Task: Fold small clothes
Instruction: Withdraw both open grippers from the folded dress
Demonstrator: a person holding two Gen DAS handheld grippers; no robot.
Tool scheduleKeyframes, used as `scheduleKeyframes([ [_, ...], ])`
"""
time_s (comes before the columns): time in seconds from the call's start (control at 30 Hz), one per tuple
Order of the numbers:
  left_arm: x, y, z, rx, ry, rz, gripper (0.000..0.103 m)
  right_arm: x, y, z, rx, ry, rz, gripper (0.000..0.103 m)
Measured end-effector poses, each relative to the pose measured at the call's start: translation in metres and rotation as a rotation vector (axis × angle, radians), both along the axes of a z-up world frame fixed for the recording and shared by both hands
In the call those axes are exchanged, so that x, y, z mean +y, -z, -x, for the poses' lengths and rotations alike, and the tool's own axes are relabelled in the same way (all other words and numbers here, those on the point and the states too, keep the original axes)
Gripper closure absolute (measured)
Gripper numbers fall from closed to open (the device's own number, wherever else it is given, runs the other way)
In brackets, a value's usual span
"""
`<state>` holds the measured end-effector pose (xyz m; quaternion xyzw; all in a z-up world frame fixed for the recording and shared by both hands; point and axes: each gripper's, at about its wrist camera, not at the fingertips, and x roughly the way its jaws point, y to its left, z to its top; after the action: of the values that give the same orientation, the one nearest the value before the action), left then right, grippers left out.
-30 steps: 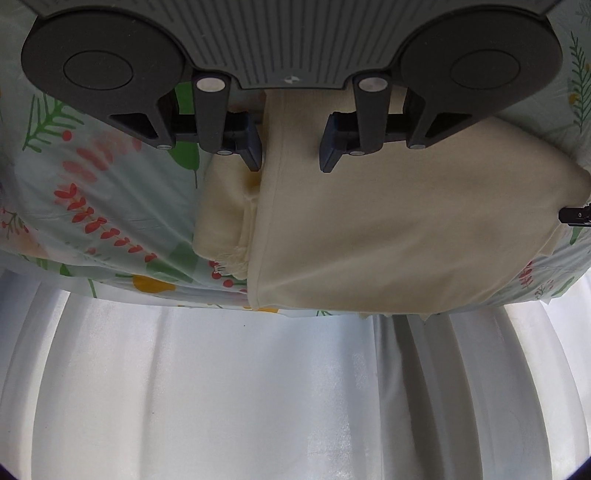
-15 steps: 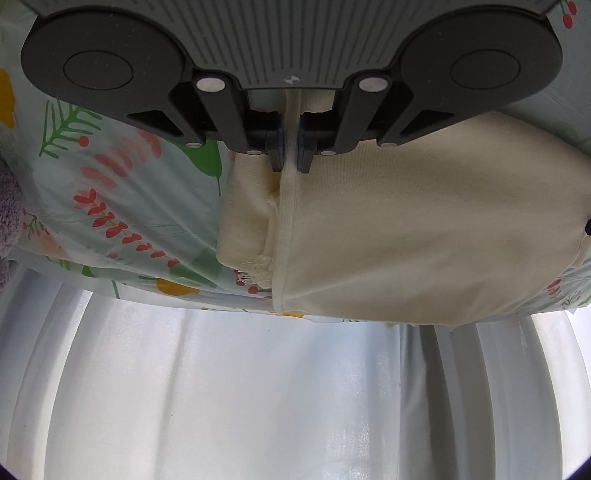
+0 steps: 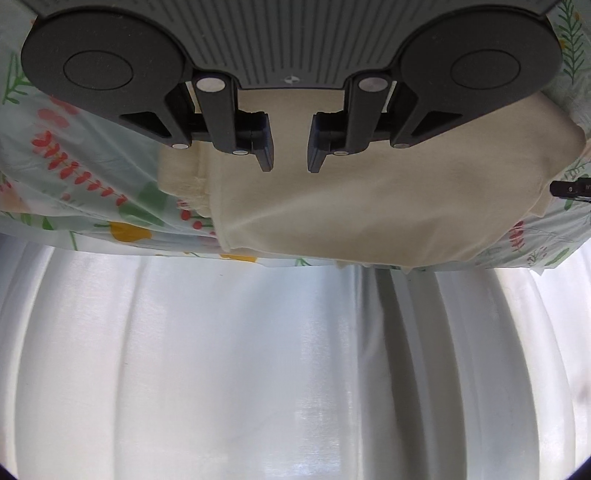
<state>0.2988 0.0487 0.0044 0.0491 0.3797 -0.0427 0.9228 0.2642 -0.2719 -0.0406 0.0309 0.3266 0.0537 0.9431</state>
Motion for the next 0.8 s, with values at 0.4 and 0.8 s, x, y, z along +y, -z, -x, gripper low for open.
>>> scheduleKeyframes([
  [0.4,-0.064,0.058,-0.079,-0.011,0.079,-0.012,0.075,0.045,0.05,-0.109,0.014,-0.01,-0.033,0.084],
  [0.8,-0.044,0.061,-0.078,-0.083,0.03,0.02,0.065,-0.016,0.049,-0.106,0.006,0.181,-0.212,0.085],
])
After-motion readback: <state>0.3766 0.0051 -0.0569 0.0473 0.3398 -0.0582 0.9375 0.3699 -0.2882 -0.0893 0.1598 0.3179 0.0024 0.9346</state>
